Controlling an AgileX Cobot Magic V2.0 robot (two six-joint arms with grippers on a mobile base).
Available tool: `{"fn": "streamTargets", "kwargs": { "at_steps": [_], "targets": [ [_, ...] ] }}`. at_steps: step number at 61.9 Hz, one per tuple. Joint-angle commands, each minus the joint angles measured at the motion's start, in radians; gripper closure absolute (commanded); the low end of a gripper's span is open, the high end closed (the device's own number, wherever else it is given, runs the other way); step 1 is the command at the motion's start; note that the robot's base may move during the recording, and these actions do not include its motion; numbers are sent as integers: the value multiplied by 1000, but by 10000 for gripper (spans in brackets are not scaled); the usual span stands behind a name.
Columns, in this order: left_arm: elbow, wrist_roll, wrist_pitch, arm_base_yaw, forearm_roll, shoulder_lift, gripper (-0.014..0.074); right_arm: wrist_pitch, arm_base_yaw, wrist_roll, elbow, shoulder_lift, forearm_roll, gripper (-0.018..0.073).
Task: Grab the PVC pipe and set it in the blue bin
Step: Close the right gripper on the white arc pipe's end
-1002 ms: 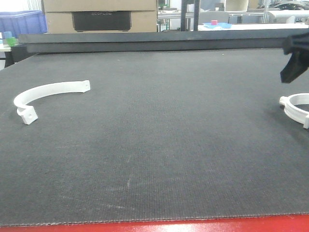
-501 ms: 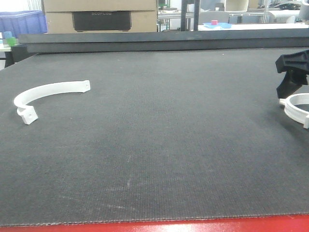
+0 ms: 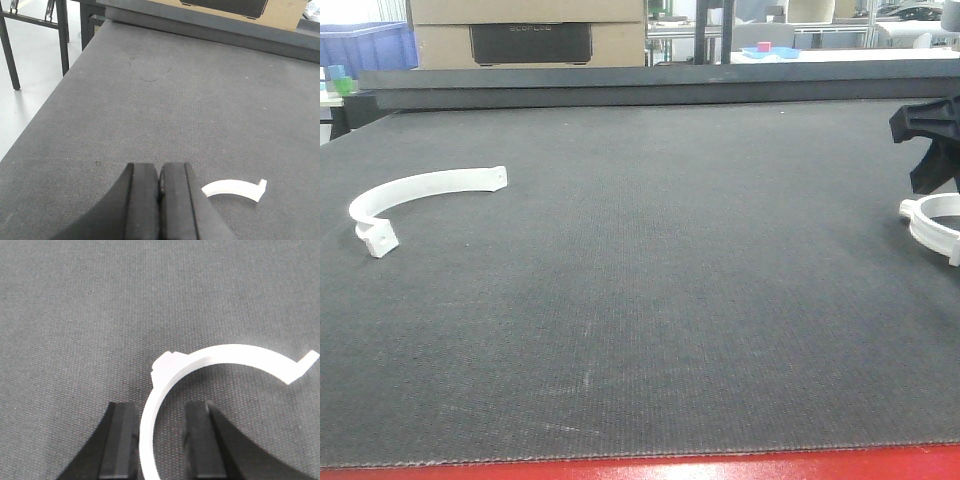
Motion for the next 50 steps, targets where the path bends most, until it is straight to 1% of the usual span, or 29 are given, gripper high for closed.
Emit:
{"fn": "streamTargets", "kwargs": {
  "at_steps": [1, 8, 11, 16, 24, 38, 50],
  "targets": [
    [-7, -1, -19, -2, 0, -1, 707, -31, 2, -9, -7, 5, -1, 410],
    [-7, -1, -19, -2, 0, -1, 707, -31, 2, -9, -7, 18, -11, 304],
    [-7, -1, -19, -2, 0, -1, 707, -26, 2, -9, -7, 26, -11, 245],
    [-7, -1, -19, -2, 0, -1, 707, -26, 2, -9, -7, 37, -11, 193],
    [-7, -1, -19, -2, 0, -1, 707, -36, 2, -9, -7, 53, -11, 207],
    [-7, -1, -44, -2, 0, -1, 707, -67, 13, -9, -9, 76, -11, 274],
    [-7, -1, -43, -2, 10, -1, 707, -78, 23, -9, -17, 97, -11, 283]
  ]
}}
